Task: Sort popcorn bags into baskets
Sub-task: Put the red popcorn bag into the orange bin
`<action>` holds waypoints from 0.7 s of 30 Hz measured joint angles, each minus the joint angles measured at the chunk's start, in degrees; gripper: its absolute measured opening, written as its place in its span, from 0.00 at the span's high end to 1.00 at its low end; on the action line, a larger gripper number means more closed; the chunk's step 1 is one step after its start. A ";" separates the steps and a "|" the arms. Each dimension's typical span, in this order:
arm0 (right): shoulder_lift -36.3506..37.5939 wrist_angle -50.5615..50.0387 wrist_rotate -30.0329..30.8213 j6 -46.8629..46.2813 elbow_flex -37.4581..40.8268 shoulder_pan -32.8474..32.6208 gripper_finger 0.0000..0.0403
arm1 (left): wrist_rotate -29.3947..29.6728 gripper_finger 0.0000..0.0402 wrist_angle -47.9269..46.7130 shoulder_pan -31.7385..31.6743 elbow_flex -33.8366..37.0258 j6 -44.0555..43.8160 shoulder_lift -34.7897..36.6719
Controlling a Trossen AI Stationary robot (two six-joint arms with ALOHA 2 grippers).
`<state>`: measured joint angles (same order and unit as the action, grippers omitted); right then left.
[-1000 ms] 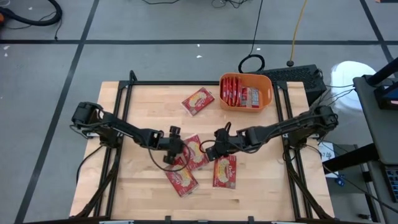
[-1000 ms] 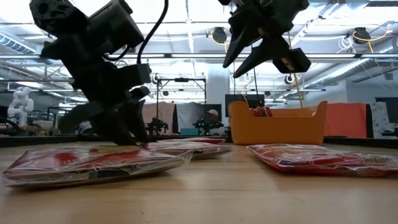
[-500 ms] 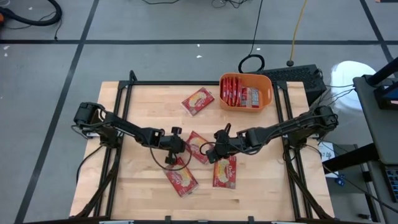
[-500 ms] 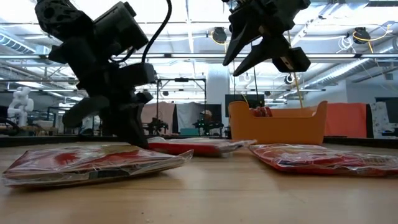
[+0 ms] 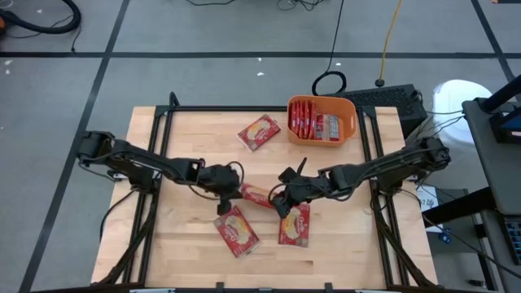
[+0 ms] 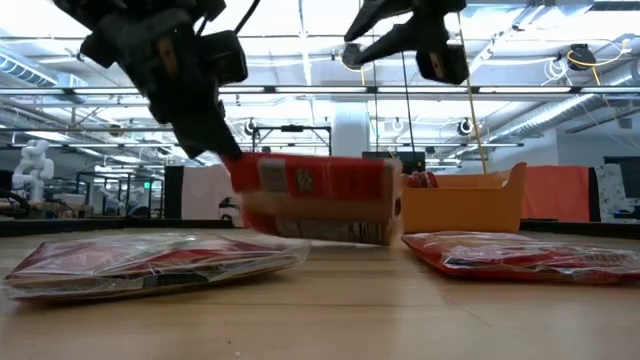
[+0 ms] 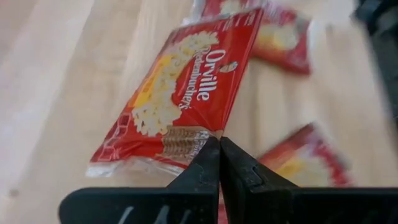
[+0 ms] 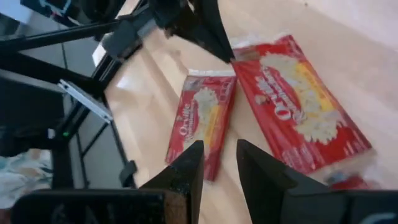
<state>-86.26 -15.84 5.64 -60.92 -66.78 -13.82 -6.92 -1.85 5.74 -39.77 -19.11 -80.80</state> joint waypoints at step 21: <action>-0.78 -6.80 3.64 31.87 -3.32 0.23 0.54 | -0.44 1.00 6.62 -1.86 -0.09 -31.23 2.39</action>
<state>-87.04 -22.64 9.27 -29.05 -70.11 -13.59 -7.35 4.77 3.88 -39.86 -50.34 -78.41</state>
